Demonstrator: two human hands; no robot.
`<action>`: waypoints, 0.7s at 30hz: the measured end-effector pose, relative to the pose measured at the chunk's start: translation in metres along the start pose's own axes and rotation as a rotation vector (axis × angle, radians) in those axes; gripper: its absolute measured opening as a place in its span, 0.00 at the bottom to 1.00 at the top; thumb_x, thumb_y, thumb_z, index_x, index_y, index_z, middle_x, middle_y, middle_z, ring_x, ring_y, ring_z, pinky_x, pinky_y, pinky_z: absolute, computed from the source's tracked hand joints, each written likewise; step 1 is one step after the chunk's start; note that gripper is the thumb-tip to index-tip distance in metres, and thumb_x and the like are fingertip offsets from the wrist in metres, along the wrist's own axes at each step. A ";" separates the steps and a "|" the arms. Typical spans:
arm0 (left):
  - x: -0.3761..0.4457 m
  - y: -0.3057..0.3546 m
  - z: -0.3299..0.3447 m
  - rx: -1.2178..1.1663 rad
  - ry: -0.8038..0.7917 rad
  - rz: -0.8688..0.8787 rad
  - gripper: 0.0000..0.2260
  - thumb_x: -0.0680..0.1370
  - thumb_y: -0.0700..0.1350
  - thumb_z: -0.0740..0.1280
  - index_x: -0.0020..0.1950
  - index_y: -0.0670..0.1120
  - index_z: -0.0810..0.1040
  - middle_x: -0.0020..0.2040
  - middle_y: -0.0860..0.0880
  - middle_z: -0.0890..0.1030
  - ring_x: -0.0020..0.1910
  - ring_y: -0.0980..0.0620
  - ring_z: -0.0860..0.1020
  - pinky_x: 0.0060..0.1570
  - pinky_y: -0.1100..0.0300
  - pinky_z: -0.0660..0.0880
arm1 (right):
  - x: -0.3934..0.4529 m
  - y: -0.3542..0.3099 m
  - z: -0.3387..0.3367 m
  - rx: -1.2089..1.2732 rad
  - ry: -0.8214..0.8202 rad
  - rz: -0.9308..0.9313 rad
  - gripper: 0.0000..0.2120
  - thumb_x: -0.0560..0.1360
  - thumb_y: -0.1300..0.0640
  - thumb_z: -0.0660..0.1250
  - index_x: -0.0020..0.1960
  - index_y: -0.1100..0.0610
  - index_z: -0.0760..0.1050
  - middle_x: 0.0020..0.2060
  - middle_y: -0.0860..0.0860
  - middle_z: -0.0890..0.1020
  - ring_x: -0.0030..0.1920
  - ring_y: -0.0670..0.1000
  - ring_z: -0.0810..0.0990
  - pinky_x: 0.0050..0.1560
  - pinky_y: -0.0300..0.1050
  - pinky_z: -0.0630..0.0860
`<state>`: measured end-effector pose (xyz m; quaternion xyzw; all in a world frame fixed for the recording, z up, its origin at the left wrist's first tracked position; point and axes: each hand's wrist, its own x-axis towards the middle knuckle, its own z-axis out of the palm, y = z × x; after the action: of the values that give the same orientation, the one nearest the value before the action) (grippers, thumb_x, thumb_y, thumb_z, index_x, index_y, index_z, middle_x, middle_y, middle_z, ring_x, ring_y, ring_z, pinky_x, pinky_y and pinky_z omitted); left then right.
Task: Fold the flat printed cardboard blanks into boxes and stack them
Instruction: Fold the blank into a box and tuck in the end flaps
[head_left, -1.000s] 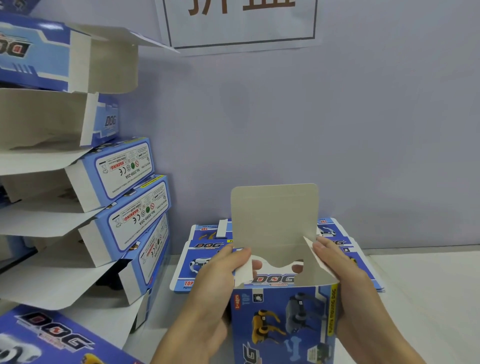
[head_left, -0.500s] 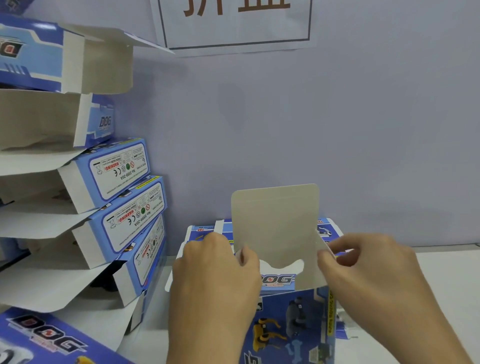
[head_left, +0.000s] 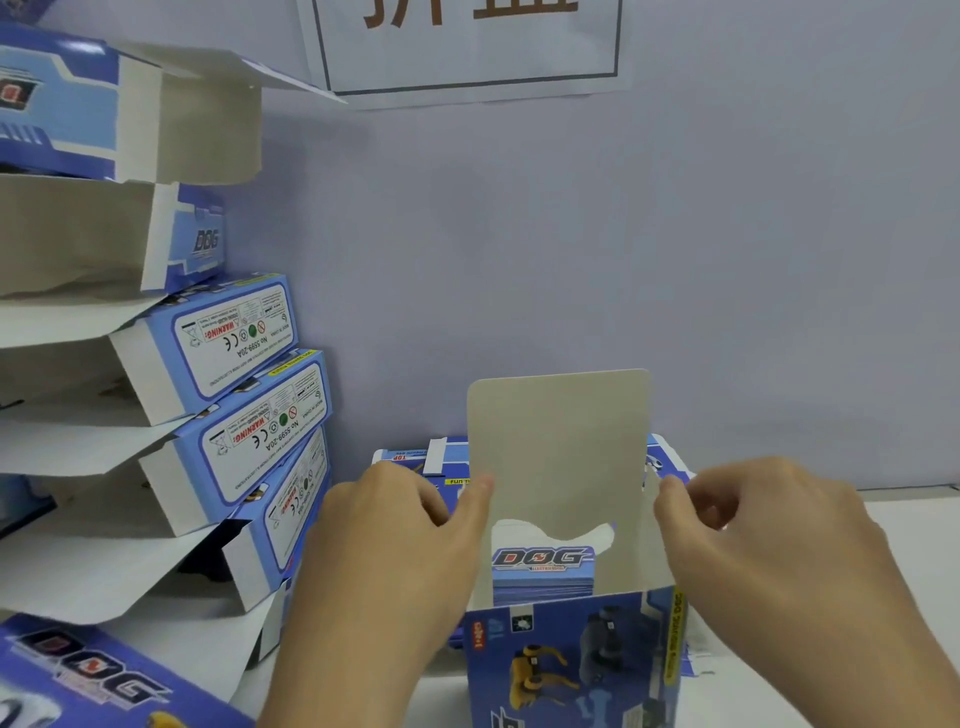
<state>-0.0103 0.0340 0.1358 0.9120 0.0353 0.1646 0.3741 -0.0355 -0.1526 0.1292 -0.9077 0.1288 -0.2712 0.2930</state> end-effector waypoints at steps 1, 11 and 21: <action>0.002 -0.003 0.000 -0.034 -0.039 -0.001 0.22 0.77 0.60 0.66 0.33 0.45 0.81 0.25 0.50 0.80 0.27 0.53 0.80 0.29 0.55 0.81 | -0.001 -0.001 0.001 -0.022 0.013 -0.010 0.19 0.74 0.49 0.63 0.26 0.52 0.74 0.23 0.47 0.73 0.31 0.49 0.72 0.32 0.40 0.67; 0.019 -0.043 0.012 -0.904 -0.488 -0.398 0.11 0.80 0.40 0.64 0.47 0.33 0.82 0.44 0.37 0.85 0.37 0.47 0.81 0.36 0.57 0.74 | 0.017 0.032 0.002 0.675 -0.326 0.331 0.07 0.78 0.58 0.69 0.45 0.59 0.84 0.36 0.52 0.87 0.34 0.51 0.86 0.36 0.43 0.80; 0.019 -0.040 0.011 -0.873 -0.493 -0.333 0.09 0.80 0.40 0.65 0.45 0.39 0.82 0.39 0.42 0.85 0.30 0.51 0.83 0.25 0.60 0.76 | 0.017 0.032 -0.002 0.849 -0.510 0.470 0.09 0.77 0.64 0.64 0.54 0.60 0.80 0.34 0.54 0.85 0.25 0.51 0.77 0.26 0.39 0.76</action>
<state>0.0139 0.0592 0.1061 0.6651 0.0192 -0.1170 0.7373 -0.0254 -0.1859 0.1185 -0.6934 0.1321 0.0022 0.7083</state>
